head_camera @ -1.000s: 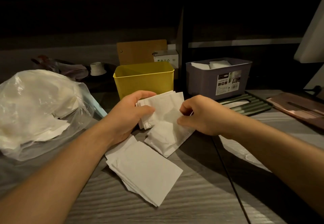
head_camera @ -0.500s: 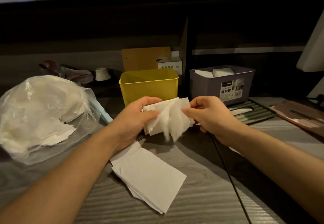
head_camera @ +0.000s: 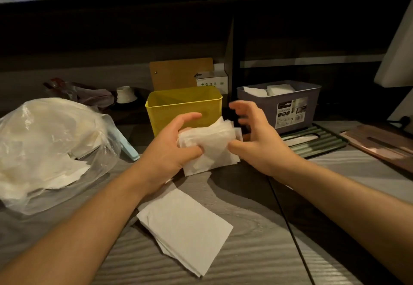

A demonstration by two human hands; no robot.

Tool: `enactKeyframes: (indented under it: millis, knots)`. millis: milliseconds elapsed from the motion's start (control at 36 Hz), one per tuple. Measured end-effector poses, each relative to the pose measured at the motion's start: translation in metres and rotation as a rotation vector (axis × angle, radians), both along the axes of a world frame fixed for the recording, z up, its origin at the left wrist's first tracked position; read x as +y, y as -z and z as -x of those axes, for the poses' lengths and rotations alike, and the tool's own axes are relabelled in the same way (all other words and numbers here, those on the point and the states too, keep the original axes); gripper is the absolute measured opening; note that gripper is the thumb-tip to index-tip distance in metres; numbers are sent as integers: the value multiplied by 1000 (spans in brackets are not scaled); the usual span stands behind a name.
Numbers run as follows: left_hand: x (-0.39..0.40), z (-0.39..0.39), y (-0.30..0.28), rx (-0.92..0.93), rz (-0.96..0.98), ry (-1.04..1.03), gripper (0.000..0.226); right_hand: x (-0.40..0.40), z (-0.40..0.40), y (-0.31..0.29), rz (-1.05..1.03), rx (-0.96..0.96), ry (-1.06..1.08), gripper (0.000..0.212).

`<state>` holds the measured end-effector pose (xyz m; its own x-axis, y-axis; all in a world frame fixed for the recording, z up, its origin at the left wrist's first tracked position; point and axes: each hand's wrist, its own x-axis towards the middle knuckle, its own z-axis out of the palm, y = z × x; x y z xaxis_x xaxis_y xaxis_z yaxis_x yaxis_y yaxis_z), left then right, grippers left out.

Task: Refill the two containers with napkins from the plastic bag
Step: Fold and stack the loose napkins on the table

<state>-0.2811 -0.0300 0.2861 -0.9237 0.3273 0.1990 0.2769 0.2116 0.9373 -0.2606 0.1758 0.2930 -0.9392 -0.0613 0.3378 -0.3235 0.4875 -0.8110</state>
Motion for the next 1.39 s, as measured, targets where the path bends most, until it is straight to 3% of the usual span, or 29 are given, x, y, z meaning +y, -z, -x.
enactKeyframes:
  millis: [83,167,278,333,417,472,528,611,667,833,917,1028,1111,1278,1389]
  knots:
    - [0,-1,-2,6,24,46,70,-2,-1,0,57,-50,-235,94]
    - [1,-3,-2,6,82,59,68,-2,1,2,-32,-83,-322,97]
    - [0,-2,-2,-30,64,36,63,3,3,3,-10,-36,-195,80]
    - [-1,0,-2,-54,45,25,61,3,2,3,-94,16,-105,73]
    - [-1,4,0,-57,45,-17,55,-4,-7,-3,-288,263,32,57]
    - [-2,6,1,-57,47,-54,52,-11,-19,-11,-329,359,-91,37]
    - [-3,7,3,-69,24,-63,50,-21,-34,-14,-415,306,-329,30]
    - [-5,8,4,-72,-18,-99,45,-41,-45,-9,-611,327,-609,31]
    - [-5,8,2,-49,-12,-110,45,-50,-45,-5,-660,273,-693,46]
    - [-3,9,3,-91,-63,-138,46,-56,-46,-9,-746,34,-698,77]
    - [-2,8,2,-103,-82,-130,47,-52,-45,-18,-739,-56,-683,76]
    - [-1,6,2,-138,-127,-106,48,-46,-44,-20,-662,-55,-646,36]
    - [-1,6,1,-127,-123,-95,48,-41,-41,-19,-471,-121,-639,20]
    - [-3,2,1,-121,-89,-38,43,-30,-33,-17,-83,-355,-658,21]
    - [-1,2,0,-137,-80,-26,37,-23,-26,-20,391,-440,-422,27]
